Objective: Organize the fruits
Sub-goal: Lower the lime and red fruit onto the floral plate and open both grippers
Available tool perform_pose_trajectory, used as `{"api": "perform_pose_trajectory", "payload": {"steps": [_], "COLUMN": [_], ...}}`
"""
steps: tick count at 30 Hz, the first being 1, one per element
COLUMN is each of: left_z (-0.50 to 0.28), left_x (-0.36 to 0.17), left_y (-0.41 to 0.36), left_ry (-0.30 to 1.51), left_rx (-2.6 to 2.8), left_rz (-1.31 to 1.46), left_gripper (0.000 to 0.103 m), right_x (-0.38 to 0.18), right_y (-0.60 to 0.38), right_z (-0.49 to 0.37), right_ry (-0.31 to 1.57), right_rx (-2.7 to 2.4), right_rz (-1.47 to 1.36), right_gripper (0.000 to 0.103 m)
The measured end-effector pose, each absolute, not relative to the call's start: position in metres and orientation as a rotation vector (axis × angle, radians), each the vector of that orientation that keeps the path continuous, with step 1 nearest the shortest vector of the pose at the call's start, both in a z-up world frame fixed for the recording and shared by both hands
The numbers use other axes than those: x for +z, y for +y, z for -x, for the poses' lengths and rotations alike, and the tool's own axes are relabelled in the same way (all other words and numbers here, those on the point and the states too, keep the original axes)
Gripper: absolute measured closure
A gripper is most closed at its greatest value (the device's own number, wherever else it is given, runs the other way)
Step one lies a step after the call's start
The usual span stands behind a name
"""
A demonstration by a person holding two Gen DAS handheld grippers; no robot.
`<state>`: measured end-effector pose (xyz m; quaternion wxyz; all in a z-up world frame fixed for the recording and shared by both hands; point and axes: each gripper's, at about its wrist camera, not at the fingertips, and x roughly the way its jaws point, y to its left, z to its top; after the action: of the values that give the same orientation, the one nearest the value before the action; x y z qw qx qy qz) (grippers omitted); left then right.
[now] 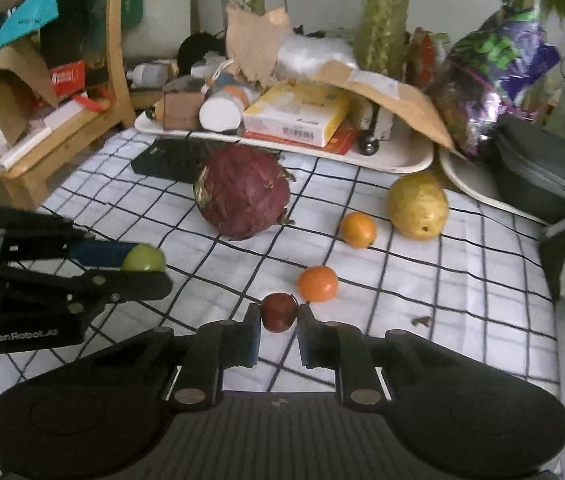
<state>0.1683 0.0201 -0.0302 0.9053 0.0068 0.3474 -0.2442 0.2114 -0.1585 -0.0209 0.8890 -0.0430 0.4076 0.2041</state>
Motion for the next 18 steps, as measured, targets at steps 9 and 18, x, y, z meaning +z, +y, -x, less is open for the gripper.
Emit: {"api": "perform_pose_trajectory", "payload": {"steps": [9, 18], "left_z": [-0.139, -0.124], "left_x": [-0.025, -0.035], "left_y": [0.008, -0.016], "left_ry": [0.714, 0.747], "left_rx": [-0.608, -0.666], "left_rz": [0.03, -0.049], "left_gripper": [0.077, 0.073], "right_x": [-0.008, -0.004], "right_y": [-0.178, -0.192], "right_z": [-0.169, -0.139], "right_ry": [0.834, 0.833], "right_rx": [0.406, 0.377], "right_rz": [0.04, 0.014], "right_gripper": [0.084, 0.084]}}
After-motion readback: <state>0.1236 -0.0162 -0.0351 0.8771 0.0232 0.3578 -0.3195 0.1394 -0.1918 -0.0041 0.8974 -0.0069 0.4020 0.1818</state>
